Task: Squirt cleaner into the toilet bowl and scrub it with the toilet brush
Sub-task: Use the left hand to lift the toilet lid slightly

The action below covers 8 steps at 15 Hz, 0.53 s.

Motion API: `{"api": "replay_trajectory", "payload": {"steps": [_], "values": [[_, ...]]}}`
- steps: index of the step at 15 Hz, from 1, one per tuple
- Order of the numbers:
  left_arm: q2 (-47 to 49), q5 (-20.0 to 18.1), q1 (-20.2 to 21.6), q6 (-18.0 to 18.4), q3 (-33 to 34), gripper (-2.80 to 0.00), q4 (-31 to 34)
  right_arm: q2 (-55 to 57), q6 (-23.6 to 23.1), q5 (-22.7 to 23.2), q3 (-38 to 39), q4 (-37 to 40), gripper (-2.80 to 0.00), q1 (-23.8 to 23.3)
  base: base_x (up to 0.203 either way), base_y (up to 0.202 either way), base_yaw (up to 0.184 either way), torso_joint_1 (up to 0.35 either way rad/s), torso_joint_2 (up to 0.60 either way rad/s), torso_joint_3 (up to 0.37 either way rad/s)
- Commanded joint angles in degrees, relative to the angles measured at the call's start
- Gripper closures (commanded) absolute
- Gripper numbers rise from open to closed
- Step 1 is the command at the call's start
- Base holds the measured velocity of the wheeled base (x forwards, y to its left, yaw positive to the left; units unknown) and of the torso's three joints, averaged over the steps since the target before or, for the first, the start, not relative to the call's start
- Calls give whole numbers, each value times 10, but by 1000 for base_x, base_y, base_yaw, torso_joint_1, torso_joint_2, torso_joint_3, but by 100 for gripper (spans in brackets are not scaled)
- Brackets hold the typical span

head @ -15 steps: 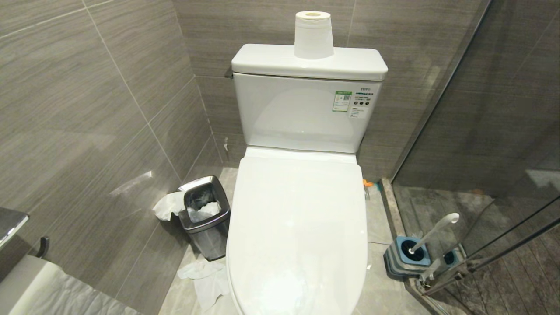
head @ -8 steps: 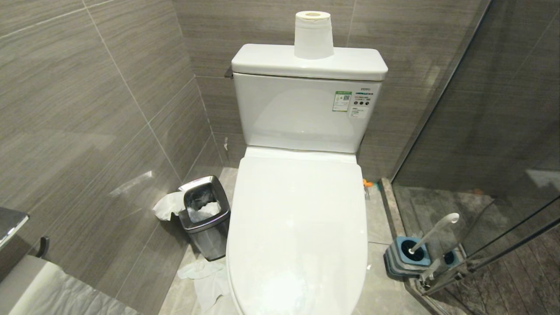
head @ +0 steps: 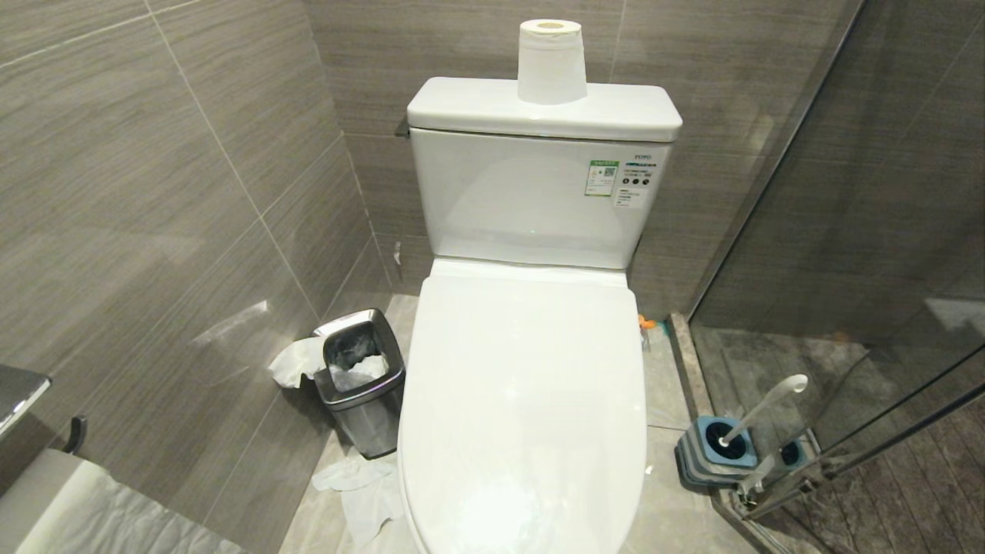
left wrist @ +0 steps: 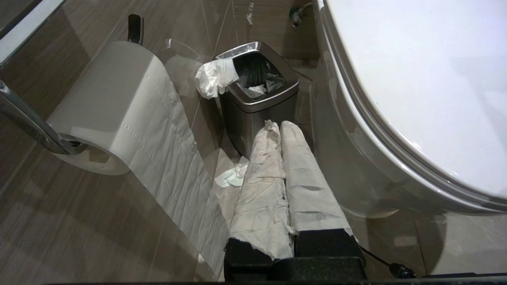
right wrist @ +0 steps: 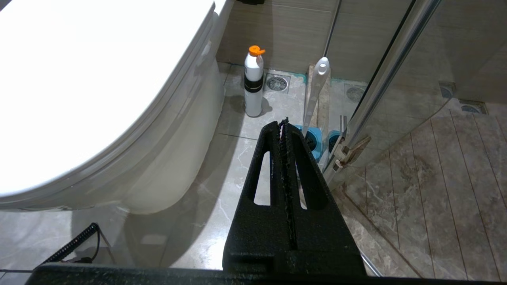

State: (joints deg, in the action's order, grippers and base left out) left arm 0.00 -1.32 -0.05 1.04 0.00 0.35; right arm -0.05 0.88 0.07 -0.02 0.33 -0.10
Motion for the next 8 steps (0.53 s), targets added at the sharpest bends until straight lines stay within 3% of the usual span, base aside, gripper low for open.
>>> {"api": "replay_trajectory", "payload": {"steps": [1, 8], "values": [[0, 0, 0, 0, 1, 0, 0, 0, 0, 0, 0, 0, 0, 1, 0, 0, 0, 0, 0, 0], [0, 0, 0, 0, 1, 0, 0, 0, 0, 0, 0, 0, 0, 0, 0, 0, 0, 0, 0, 0]]}}
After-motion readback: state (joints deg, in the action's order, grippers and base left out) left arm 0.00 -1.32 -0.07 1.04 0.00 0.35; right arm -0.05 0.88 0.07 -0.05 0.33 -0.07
